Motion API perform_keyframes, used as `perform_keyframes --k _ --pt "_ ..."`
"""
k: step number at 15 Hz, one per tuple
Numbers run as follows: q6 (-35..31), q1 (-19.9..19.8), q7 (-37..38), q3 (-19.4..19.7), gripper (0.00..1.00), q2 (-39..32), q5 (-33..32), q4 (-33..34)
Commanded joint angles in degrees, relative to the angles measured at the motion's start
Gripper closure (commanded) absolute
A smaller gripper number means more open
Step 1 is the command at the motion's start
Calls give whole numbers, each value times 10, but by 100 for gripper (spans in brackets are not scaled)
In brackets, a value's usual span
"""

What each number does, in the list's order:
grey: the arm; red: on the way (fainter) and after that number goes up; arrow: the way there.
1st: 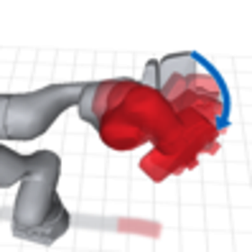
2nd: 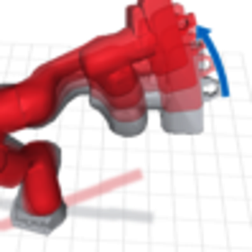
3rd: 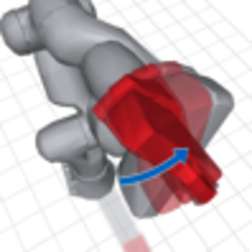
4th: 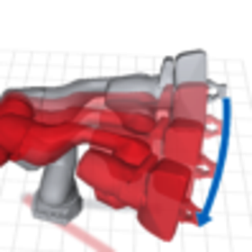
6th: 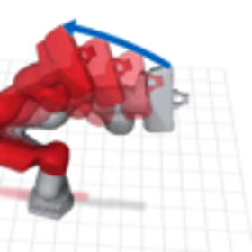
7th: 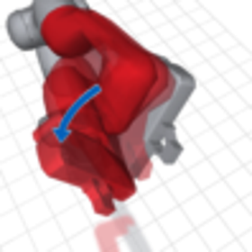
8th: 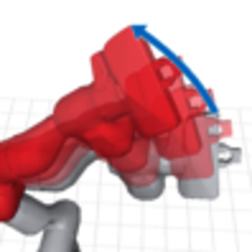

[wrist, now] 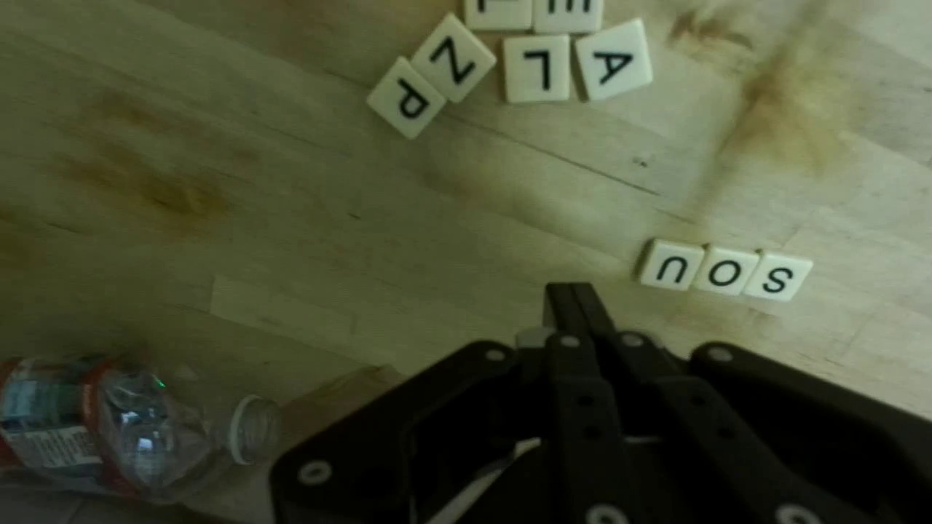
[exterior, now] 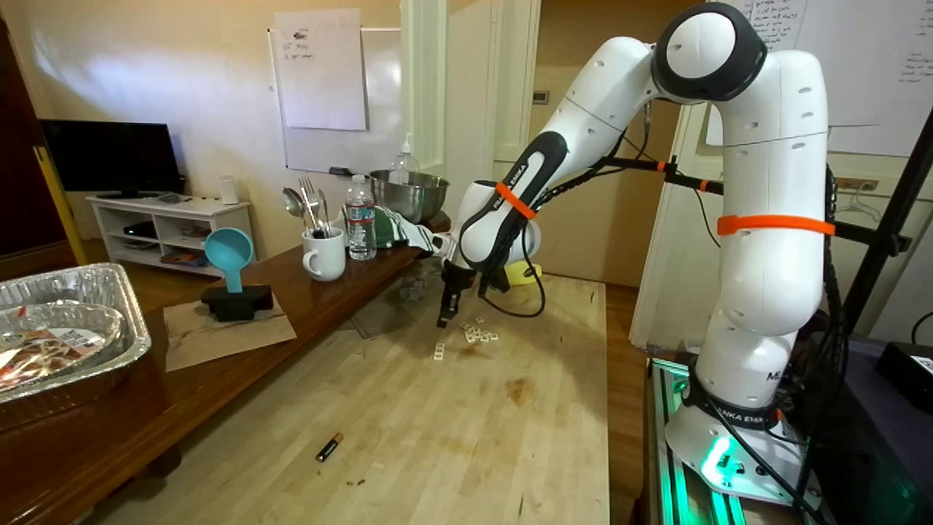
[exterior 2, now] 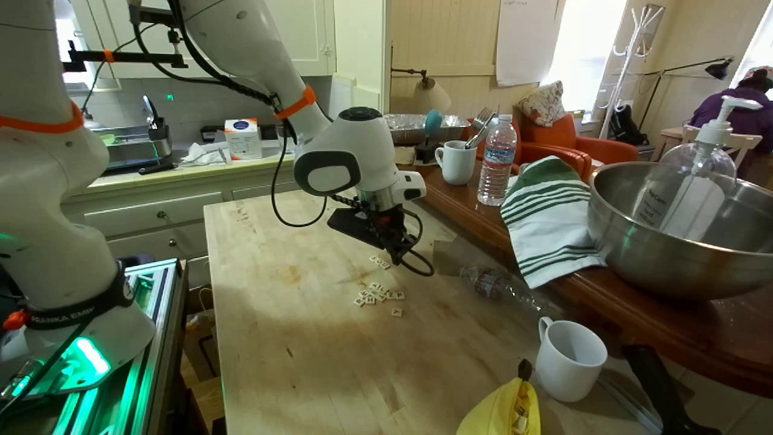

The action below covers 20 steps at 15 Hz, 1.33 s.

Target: Use four letter tiles to form a word

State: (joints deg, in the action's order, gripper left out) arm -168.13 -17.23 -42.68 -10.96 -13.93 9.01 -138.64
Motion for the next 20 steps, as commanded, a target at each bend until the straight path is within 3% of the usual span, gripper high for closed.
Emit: perform_keyframes --k 1,8,20 --pt "-4 9 30 39 100 11 -10 -13" --pt "-7 12 80 87 100 -2 -31 -7" --pt "1 -3 39 69 100 -23 -47 -5"
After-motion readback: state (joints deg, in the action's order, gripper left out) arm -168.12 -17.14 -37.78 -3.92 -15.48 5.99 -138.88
